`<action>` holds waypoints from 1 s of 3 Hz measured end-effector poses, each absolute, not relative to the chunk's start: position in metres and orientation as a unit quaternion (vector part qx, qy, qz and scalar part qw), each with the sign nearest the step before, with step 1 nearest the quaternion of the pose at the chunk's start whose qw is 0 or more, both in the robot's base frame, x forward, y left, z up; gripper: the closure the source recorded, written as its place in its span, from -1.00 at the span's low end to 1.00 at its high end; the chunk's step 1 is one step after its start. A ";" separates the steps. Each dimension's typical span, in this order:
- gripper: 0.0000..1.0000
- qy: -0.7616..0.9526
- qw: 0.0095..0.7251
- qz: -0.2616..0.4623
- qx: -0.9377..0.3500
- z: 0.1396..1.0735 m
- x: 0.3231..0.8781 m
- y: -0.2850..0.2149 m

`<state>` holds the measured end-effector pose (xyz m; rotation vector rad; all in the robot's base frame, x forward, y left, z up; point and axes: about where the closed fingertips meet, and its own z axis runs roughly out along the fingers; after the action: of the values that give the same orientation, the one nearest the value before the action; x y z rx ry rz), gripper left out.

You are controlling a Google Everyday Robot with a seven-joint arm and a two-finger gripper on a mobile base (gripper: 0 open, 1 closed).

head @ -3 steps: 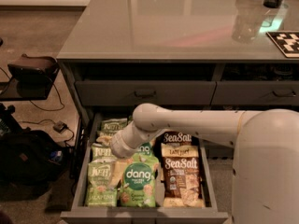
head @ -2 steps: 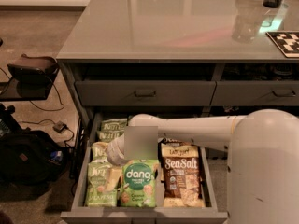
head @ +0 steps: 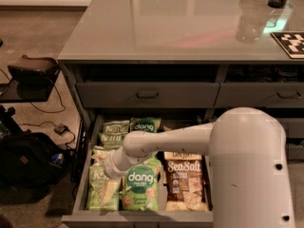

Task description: Pick green jalapeno chip bag from middle drawer and place on counter

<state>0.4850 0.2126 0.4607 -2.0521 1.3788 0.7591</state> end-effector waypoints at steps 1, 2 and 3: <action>-1.00 0.516 0.260 0.289 -0.763 0.441 0.475 0.214; -0.80 0.510 0.245 0.294 -0.770 0.424 0.472 0.216; -0.52 0.501 0.234 0.295 -0.779 0.413 0.470 0.217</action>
Offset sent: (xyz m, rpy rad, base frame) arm -0.0123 0.0036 -0.0549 -0.0574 0.0575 0.0670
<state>0.4704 0.2168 0.4130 -2.1383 1.3768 0.8106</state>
